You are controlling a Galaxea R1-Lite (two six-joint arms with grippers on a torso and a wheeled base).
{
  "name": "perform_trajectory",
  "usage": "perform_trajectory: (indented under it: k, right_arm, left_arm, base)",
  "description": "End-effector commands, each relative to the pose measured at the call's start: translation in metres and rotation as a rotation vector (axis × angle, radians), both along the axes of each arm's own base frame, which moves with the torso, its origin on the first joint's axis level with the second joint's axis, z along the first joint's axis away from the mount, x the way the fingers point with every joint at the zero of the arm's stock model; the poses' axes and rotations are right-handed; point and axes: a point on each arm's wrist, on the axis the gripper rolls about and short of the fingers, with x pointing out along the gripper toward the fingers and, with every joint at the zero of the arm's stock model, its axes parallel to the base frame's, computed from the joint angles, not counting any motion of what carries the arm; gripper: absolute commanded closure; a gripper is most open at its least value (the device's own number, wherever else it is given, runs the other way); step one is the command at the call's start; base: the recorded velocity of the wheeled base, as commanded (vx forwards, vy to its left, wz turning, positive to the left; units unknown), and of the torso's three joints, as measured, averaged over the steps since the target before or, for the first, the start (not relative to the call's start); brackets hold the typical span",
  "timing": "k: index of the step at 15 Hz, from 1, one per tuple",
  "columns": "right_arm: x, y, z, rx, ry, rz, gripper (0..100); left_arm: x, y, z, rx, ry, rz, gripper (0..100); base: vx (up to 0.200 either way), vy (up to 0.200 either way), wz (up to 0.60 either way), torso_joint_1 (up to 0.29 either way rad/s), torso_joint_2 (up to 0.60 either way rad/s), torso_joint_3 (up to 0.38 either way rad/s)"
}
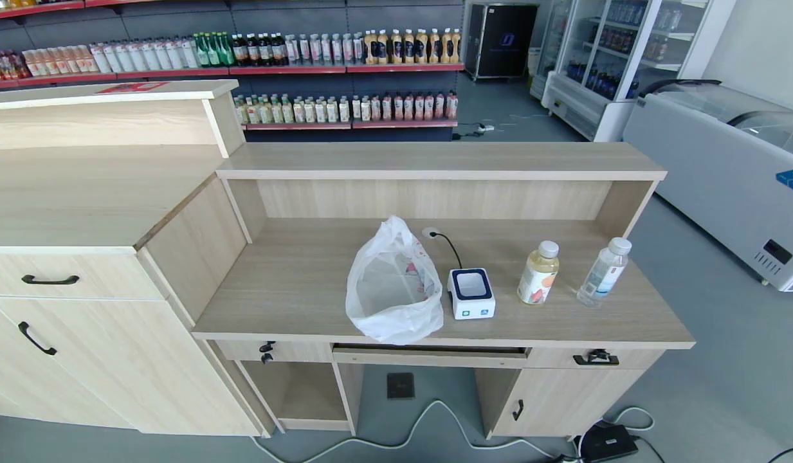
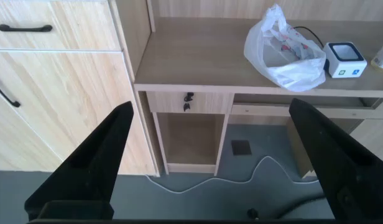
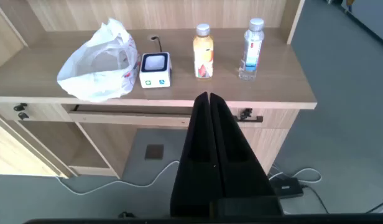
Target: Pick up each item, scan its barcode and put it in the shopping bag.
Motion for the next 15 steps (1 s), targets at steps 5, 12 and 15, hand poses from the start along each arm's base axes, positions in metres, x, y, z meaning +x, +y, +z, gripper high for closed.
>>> perform_trajectory:
  k: [5,12,15]
  right_arm:
    - [0.158,-0.011,0.156,0.009,0.112,-0.128,100]
    - [0.239,-0.05,0.066,0.006,0.288,-0.207,0]
    - [0.264,-0.073,0.028,0.026,0.368,-0.215,0]
  left_arm:
    - [0.0,0.0,0.0,-0.001,0.001,-0.001,0]
    - [0.0,0.0,0.0,-0.001,0.0,-0.001,0]
    - [0.0,0.0,0.0,-0.001,0.001,0.001,0]
  base:
    - [0.0,0.0,0.0,0.0,0.0,0.0]
    - [0.0,0.0,0.0,0.0,0.0,0.0]
    - [0.0,0.0,0.0,0.0,0.0,0.0]
